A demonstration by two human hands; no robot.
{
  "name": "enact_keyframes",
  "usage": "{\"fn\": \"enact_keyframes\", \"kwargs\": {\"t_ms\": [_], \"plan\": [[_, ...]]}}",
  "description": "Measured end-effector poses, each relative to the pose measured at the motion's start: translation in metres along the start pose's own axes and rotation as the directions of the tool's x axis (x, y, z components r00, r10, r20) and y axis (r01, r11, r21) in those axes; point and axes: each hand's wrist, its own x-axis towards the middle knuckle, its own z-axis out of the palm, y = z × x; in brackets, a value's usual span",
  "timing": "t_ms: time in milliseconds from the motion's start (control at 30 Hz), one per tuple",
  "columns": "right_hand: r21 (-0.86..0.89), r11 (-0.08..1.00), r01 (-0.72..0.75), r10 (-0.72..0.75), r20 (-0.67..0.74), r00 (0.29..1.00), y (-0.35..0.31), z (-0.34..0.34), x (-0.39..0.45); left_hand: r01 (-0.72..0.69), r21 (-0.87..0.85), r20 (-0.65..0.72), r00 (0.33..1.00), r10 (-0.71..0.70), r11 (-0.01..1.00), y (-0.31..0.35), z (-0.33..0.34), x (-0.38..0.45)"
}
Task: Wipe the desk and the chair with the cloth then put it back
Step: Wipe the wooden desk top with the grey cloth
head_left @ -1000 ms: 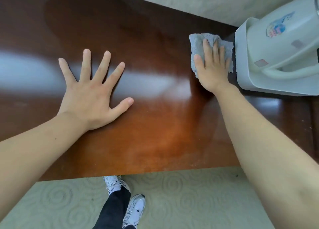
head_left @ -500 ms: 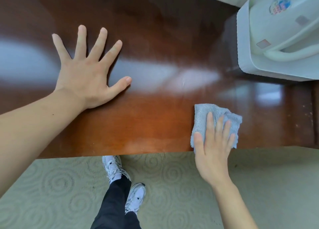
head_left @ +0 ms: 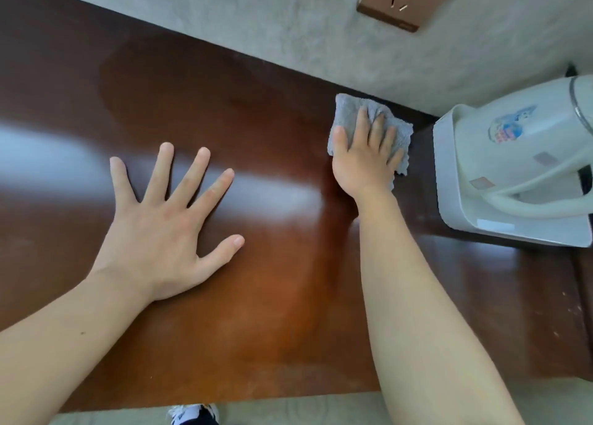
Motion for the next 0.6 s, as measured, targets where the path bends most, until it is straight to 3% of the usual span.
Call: {"fn": "enact_keyframes", "kwargs": {"t_ms": [100,167,233,333,400,600], "plan": [[0.020,0.996,-0.085,0.084,0.059,0.995,-0.036,-0.008,0.034,-0.001,-0.003,0.010,1.000,0.001,1.000,0.001,-0.001,0.000],[-0.006,0.999,-0.047,0.047,0.057,0.997,-0.061,-0.002,0.027,-0.001,-0.008,0.020,1.000,0.001,1.000,0.001,-0.002,0.001],[-0.009,0.994,0.112,-0.111,0.056,0.992,-0.088,0.012,0.001,0.000,-0.010,0.036,0.999,0.001,1.000,0.000,-0.004,0.002],[0.010,0.915,0.403,-0.403,0.026,0.915,-0.119,0.034,-0.049,0.008,-0.030,0.047,0.999,-0.007,1.000,0.001,-0.006,0.000],[-0.006,0.884,0.468,-0.467,0.022,0.884,-0.116,0.038,-0.058,0.012,-0.041,0.041,0.999,-0.011,0.999,0.001,-0.007,-0.001],[-0.125,0.980,0.152,-0.164,-0.091,0.982,0.006,0.005,-0.011,0.018,-0.016,0.049,0.999,-0.017,1.000,0.000,-0.006,0.000]]}}
